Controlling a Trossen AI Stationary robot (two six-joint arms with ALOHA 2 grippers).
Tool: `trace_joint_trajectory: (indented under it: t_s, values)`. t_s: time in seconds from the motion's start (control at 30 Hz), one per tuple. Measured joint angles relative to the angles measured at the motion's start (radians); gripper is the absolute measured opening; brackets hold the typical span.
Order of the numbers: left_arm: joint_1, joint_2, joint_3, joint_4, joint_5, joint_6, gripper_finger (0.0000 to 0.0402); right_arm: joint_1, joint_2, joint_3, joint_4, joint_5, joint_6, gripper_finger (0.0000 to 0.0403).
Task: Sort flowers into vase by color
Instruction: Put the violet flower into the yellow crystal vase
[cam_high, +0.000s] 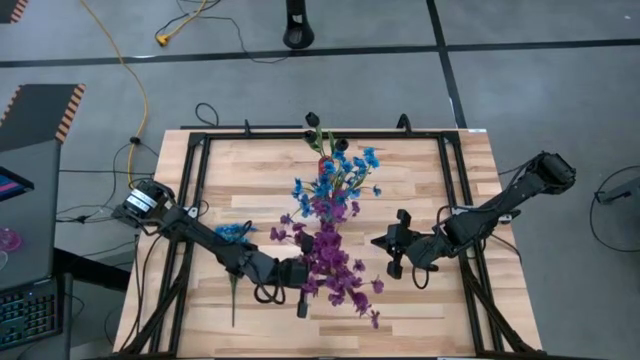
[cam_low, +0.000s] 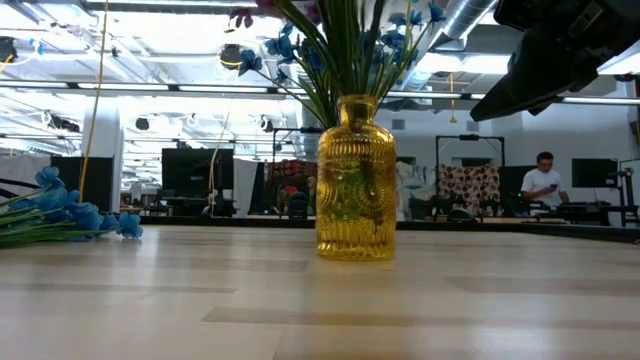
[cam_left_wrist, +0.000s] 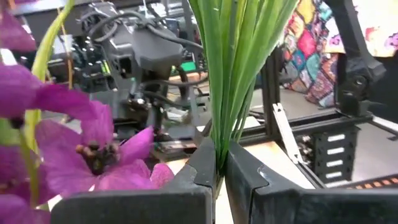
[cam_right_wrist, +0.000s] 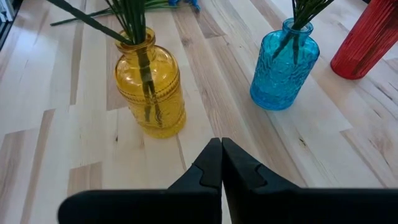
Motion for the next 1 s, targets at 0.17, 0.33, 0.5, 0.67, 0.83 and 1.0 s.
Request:
trace_joint_trajectory:
  t_s: [0.17, 0.33, 0.5, 0.67, 0.83, 1.0]
  values:
    - [-0.003, 0.001, 0.0, 0.052, -0.095, 0.008, 0.0, 0.0, 0.0, 0.0, 0.0, 0.0, 0.0, 0.0033]
    - [-0.003, 0.001, 0.0, 0.085, -0.203, -0.003, 0.0, 0.0, 0.0, 0.0, 0.0, 0.0, 0.0, 0.0033]
    - [-0.003, 0.001, 0.0, 0.087, -0.306, -0.114, 0.0, 0.0, 0.0, 0.0, 0.0, 0.0, 0.0, 0.0033]
    - [-0.002, 0.001, 0.0, 0.073, -0.36, -0.197, 0.0, 0.0, 0.0, 0.0, 0.0, 0.0, 0.0, 0.0033]
    - [-0.002, 0.001, -0.001, 0.001, -0.417, -0.297, 0.0, 0.0, 0.0, 0.0, 0.0, 0.0, 0.0, 0.0033]
    - [-0.002, 0.001, -0.001, -0.079, -0.417, -0.353, 0.0, 0.0, 0.0, 0.0, 0.0, 0.0, 0.0, 0.0033]
